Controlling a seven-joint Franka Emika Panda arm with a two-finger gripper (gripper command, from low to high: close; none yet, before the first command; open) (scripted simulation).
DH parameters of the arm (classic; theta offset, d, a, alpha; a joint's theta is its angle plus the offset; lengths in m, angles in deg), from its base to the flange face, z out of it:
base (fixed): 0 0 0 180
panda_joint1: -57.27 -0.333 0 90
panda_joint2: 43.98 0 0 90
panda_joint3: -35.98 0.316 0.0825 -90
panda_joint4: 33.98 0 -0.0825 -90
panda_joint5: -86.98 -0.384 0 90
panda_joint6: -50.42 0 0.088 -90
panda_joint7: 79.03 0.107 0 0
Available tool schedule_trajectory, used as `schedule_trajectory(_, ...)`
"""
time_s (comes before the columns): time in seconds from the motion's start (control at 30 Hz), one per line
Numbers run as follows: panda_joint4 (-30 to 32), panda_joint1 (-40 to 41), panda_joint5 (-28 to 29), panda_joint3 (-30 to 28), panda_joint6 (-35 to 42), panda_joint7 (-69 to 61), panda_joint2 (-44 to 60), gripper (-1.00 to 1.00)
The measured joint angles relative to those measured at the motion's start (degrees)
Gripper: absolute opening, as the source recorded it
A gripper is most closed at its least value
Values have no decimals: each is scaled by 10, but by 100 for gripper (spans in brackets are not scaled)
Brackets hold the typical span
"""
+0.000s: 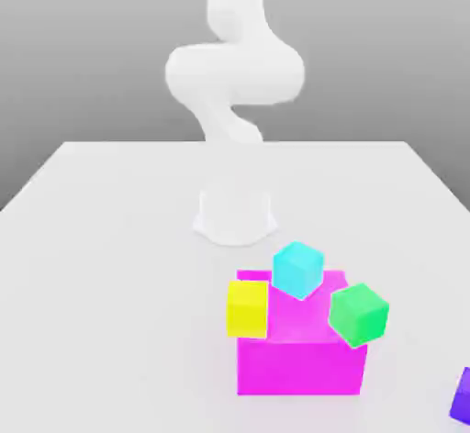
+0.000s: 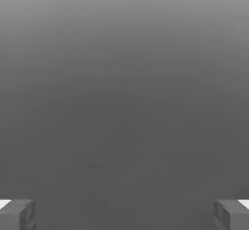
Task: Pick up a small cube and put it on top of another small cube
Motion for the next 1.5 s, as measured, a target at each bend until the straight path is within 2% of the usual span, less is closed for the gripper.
schedule_trajectory(0.33, -19, -75, -24, 27, -53, -82, 211, 0)
schedule_trajectory(0.57, -32, -119, -19, 62, -89, -122, 356, 0)
schedule_trajectory(0.93, -53, -197, 55, 91, -146, -141, 587, 0)
schedule_trajectory(1.13, -74, -235, 98, 74, -211, -128, 713, 0)
schedule_trajectory(1.17, -77, -238, 101, 71, -222, -126, 728, -100)
schedule_trajectory(1.37, -79, -239, 103, 69, -228, -125, 735, -100)
schedule_trajectory(1.5, -66, -230, 89, 82, -184, -135, 679, -100)
